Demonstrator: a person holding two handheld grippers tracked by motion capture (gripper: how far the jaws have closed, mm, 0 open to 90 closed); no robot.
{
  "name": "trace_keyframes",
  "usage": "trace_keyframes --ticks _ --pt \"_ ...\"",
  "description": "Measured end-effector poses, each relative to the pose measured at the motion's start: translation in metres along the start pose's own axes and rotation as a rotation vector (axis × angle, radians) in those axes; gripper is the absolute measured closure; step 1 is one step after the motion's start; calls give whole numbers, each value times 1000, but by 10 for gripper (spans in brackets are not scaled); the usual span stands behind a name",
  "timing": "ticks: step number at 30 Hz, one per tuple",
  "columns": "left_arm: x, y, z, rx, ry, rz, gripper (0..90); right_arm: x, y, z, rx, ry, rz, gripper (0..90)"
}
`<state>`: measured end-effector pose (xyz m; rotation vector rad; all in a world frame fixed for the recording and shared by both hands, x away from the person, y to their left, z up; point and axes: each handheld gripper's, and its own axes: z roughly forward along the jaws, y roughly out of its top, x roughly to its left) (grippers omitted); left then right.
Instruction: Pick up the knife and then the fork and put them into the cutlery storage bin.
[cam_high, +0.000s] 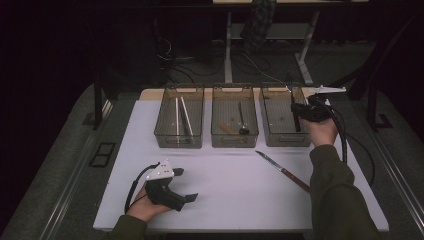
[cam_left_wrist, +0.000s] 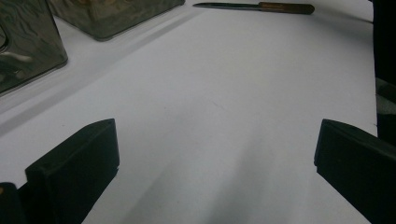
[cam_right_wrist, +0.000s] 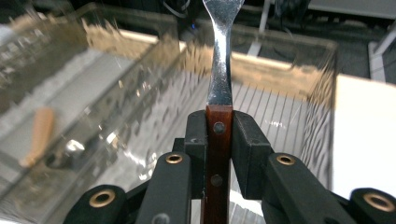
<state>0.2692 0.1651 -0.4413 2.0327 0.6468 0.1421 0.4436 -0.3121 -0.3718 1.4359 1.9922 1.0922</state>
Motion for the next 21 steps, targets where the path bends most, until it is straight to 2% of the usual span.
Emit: trace_keyframes --ticks 7,9,15,19,21 --pt "2 1 5 10 4 8 0 -2 -16 16 109 -14 8 768" --pt "5 2 8 6 4 7 0 -1 -16 18 141 -29 -6 768" --pt "10 4 11 2 2 18 0 -3 -18 20 188 -24 4 767" --pt "12 3 10 2 2 16 0 -3 -19 22 200 -39 5 756" --pt "12 3 9 3 3 18 0 -3 -19 22 191 -28 20 678"
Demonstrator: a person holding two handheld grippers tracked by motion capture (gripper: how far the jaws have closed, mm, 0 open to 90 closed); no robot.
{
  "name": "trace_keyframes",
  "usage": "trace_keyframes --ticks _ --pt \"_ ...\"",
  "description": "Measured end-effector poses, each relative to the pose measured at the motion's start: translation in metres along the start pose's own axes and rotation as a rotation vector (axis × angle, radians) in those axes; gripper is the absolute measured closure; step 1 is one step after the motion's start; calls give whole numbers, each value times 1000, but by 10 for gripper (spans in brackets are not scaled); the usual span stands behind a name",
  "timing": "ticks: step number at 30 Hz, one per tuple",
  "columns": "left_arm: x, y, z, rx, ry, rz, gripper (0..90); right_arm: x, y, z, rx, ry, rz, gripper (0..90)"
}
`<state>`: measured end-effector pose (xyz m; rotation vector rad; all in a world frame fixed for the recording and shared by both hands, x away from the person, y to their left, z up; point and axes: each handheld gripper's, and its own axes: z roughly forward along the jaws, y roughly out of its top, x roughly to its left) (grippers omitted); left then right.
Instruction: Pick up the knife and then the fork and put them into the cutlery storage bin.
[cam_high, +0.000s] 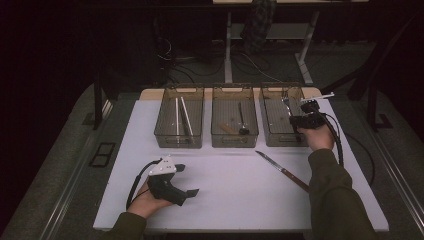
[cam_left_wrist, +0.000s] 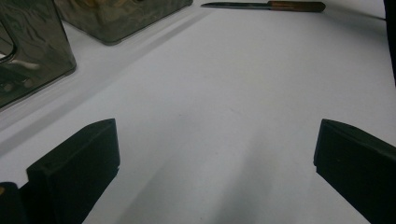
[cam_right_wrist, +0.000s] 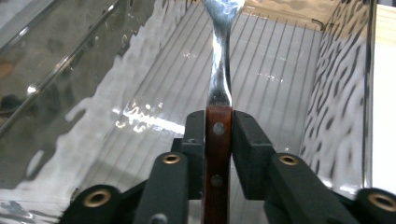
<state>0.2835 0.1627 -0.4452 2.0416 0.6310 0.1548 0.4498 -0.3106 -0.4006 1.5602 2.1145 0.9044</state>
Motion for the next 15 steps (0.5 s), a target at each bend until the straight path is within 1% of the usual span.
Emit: trace_keyframes --ticks 1,3,6,8,9,11,13,15 --pt "0 0 0 -2 -1 3 0 0 0 -1 -8 21 5 647" --pt "-2 0 0 -3 -2 2 0 1 2 -5 -27 24 2 590" --pt "-3 0 -1 1 -1 4 0 3 3 -13 -61 82 12 520" --pt "-3 -1 -2 -1 -2 5 0 5 3 -19 -79 105 4 467" --pt "-4 -1 -3 -1 0 4 0 7 2 -23 -88 117 -2 456" --pt "-3 -1 -4 -2 -1 -2 0 10 1 -31 -103 127 -17 413" --pt "-3 -1 -4 -1 -2 -10 0 13 -3 -38 -129 150 -43 372" --pt "-4 -1 -4 1 0 -13 0 16 -7 -44 -140 167 -59 351"
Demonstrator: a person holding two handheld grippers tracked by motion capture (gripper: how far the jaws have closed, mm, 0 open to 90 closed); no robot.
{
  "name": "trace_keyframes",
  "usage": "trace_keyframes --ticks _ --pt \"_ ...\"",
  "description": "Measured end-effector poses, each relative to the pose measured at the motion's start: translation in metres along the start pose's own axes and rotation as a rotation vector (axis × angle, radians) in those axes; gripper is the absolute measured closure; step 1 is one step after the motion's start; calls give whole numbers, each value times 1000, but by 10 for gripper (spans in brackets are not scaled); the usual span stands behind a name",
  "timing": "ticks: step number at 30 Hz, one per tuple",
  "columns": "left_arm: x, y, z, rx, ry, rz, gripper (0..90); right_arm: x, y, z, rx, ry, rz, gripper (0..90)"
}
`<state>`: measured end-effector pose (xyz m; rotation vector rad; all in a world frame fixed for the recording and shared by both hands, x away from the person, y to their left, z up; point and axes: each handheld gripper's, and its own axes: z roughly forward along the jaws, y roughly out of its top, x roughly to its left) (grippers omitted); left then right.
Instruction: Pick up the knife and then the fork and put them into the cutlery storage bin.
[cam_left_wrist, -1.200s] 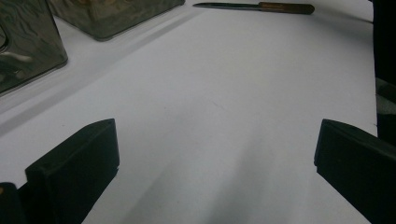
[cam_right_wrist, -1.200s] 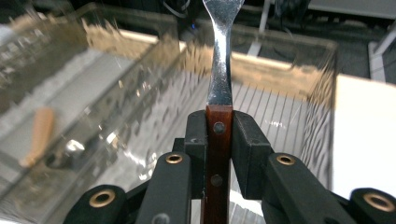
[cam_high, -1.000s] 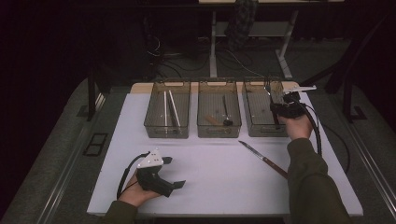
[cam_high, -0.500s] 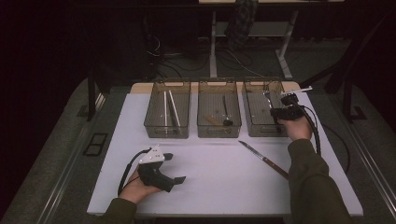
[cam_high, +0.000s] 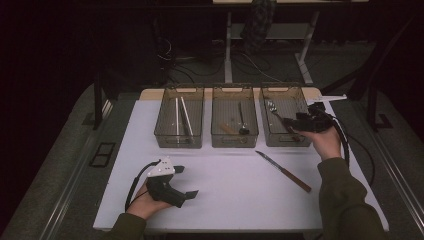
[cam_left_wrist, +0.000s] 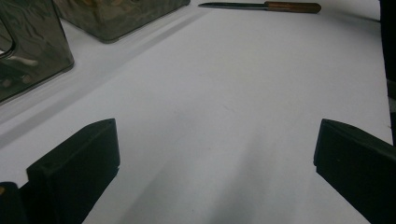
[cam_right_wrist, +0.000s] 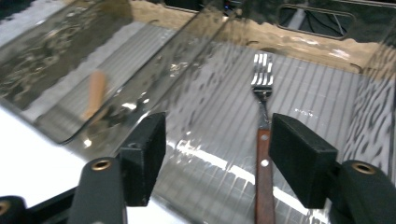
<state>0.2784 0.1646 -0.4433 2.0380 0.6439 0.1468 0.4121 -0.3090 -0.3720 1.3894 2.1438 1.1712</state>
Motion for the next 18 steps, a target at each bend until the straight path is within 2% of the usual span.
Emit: trace_keyframes --ticks 3,7,10,18 --pt "-1 1 -1 3 -17 -1 0 6 -7 -10 -18 15 -25 315" --pt "-2 2 -1 14 -18 -5 0 13 -18 -21 -29 58 -38 286" --pt "-2 2 -1 20 -7 8 0 17 -29 -25 -29 80 -52 276" --pt "-4 3 -3 3 13 -3 0 30 -49 -36 -13 116 -106 264"
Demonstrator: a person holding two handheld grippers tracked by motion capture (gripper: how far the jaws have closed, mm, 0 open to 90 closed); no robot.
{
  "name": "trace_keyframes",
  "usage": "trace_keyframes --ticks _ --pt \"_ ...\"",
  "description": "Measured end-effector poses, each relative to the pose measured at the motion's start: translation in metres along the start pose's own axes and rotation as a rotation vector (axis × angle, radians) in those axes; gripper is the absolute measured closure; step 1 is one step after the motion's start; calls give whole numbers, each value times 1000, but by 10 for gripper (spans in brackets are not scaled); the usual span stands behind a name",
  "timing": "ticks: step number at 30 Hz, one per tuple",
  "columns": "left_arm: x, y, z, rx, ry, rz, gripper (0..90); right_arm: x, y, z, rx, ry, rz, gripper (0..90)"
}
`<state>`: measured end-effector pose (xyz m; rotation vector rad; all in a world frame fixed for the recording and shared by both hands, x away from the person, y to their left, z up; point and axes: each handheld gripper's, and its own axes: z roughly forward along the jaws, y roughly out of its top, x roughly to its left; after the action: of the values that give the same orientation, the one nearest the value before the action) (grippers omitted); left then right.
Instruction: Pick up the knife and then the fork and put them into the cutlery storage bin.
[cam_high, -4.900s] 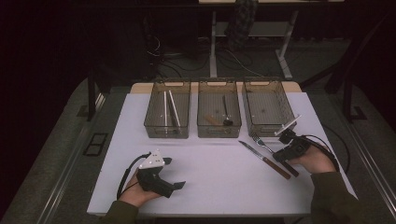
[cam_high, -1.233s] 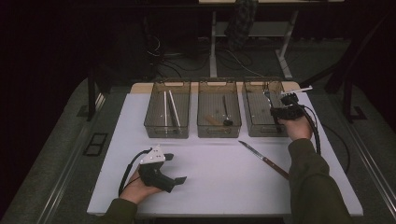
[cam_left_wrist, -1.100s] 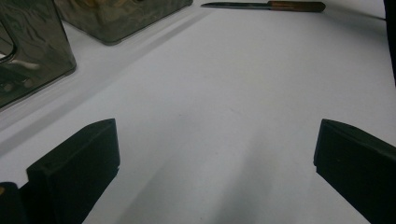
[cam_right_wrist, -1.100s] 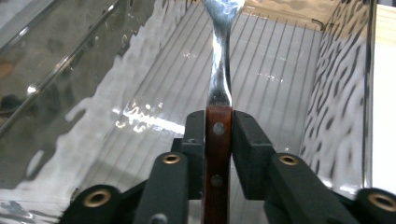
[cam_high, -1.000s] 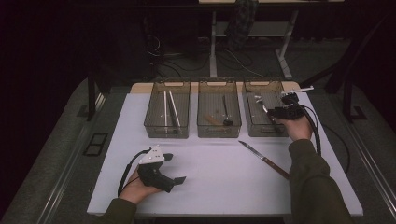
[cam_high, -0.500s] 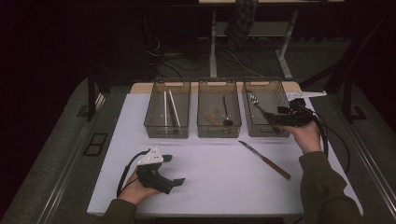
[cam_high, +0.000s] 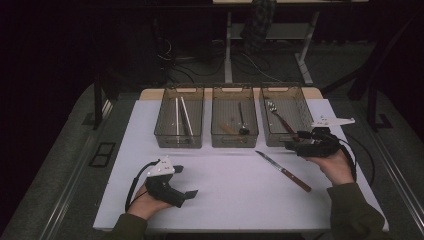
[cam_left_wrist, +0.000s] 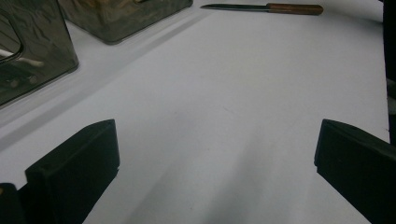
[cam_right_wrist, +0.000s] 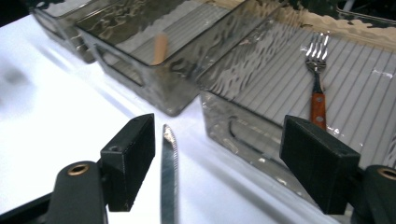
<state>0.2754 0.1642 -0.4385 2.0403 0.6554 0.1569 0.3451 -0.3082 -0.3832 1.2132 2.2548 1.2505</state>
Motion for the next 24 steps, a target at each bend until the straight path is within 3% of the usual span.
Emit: trace_keyframes --ticks 15,24 --pt "-3 -4 2 20 -11 9 0 17 -35 -15 29 49 -45 264" --pt "-4 -4 2 25 -10 10 0 11 -45 -10 90 109 -22 331"
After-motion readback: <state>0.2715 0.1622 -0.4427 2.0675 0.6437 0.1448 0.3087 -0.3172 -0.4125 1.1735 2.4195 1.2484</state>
